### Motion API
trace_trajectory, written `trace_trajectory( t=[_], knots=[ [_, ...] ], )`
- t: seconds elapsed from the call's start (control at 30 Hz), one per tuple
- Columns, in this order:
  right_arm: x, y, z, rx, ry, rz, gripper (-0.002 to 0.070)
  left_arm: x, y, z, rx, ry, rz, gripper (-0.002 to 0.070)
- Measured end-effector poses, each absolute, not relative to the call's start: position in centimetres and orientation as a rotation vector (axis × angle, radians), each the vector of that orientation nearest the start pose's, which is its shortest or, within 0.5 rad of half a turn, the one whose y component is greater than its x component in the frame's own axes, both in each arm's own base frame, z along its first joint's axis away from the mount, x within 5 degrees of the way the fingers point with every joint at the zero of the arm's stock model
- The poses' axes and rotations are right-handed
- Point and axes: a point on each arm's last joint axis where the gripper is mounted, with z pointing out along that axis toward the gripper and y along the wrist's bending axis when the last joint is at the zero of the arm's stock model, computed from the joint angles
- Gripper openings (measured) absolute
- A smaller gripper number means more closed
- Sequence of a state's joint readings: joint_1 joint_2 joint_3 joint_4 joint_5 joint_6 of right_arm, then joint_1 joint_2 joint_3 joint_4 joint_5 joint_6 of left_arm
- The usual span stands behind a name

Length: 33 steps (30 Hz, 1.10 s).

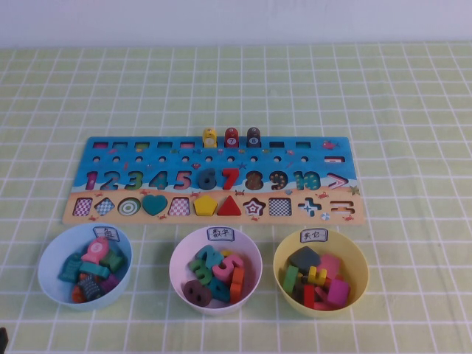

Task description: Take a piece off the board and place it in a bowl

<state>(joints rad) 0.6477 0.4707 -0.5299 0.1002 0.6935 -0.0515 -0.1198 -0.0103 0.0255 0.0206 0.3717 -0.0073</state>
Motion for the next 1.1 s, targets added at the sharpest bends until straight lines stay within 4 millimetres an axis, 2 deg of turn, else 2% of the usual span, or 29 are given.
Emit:
trace_trajectory(
  t=[0.1, 0.2, 0.37, 0.53, 0.87, 0.97, 1.1],
  knots=[
    [6.9, 5.6, 28.8, -0.716, 2.048, 0.417, -0.0016, 5.2, -0.6, 17.2, 0.118, 1.867, -0.067, -0.0005],
    [7.3, 5.8, 27.6, -0.696, 1.989, 0.41, -0.0016, 5.2, -0.6, 17.2, 0.118, 1.867, -0.067, -0.0005],
    [8.0, 6.0, 23.8, -0.588, 1.791, 0.452, -0.0016, 5.2, -0.6, 17.2, 0.118, 1.867, -0.067, -0.0005],
    [7.7, 4.1, 20.2, -0.401, 1.652, 0.376, -0.0017, 5.2, -0.6, 17.2, 0.118, 1.867, -0.067, -0.0005],
    [5.7, 1.1, 19.6, -0.138, 1.603, 0.156, -0.0017, 5.2, -0.6, 17.2, 0.118, 1.867, -0.067, -0.0005],
    [5.6, 0.9, 18.9, -0.098, 1.673, 0.134, -0.0016, 5.2, -0.6, 17.2, 0.118, 1.867, -0.067, -0.0005],
    [5.3, 1.2, 17.7, -0.053, 1.815, 0.217, -0.0017, 5.2, -0.6, 17.2, 0.118, 1.867, -0.067, -0.0005]
  ],
)
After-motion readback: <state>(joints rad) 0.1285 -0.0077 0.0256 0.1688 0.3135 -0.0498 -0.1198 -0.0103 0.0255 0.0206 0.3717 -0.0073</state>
